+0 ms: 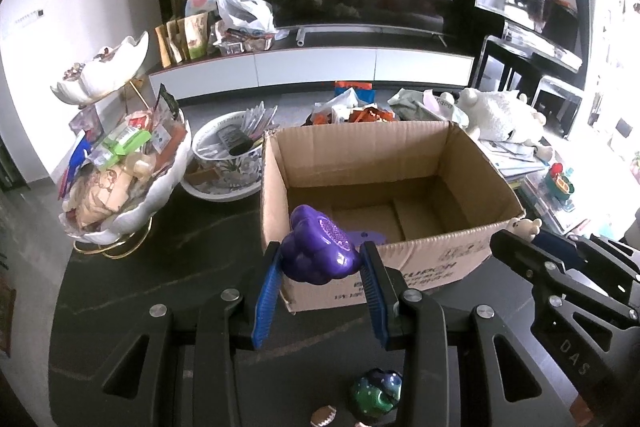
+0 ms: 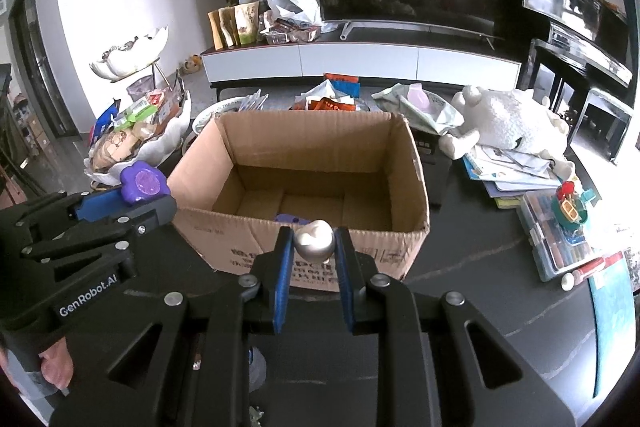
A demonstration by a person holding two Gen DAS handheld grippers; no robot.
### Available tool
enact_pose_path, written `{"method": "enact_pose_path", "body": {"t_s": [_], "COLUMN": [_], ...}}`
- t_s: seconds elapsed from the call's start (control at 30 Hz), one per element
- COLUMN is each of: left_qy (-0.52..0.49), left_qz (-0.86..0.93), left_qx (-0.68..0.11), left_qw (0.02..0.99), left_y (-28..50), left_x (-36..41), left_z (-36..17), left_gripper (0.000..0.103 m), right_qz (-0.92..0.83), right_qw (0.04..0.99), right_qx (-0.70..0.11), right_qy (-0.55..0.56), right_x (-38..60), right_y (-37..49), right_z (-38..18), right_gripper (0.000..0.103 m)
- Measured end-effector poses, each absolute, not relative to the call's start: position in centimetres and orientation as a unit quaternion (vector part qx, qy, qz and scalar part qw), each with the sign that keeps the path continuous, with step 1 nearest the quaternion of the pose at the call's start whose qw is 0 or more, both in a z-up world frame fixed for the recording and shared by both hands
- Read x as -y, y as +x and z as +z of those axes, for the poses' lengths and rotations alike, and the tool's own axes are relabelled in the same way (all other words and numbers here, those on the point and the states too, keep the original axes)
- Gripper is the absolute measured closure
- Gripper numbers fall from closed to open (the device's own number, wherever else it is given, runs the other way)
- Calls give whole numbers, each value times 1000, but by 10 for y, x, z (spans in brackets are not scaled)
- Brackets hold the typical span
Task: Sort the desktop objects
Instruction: 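Lift the purple toy with the left tool and the white figurine with the right tool toward the box, then lower the purple toy into the box and open the left tool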
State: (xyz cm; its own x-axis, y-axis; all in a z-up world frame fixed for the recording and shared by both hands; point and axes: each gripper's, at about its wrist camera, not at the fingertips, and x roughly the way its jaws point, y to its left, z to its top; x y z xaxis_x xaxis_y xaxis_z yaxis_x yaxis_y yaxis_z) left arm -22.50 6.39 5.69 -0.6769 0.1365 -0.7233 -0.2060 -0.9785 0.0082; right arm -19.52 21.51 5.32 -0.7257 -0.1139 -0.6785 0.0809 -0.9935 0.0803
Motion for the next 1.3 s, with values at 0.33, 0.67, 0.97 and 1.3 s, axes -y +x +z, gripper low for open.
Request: {"method": "enact_pose_path", "body": {"t_s": [0.33,0.67,0.97,1.3], "left_qy": [-391,-392,-405,-411], "left_qz": [915,914,908,905], "left_qx": [-42,-44,-48,-59], "left_qw": [94,92,93,91], "left_y": [-245,-264,-284,-297], "left_x": [-69,-73,-79,-88], "left_z": [58,54,42,30], "left_gripper": [67,67,67,67], "right_qz": [-930,-928,-925,-921], "right_qw": [50,48,50,50], "right_qx": [17,15,15,18], "right_qy": [365,370,377,386], "right_x": [-214,-217,-216,-221], "right_y": [-212,-236,-256,-267], "right_z": [56,54,45,33], "right_gripper": [85,85,85,85]}}
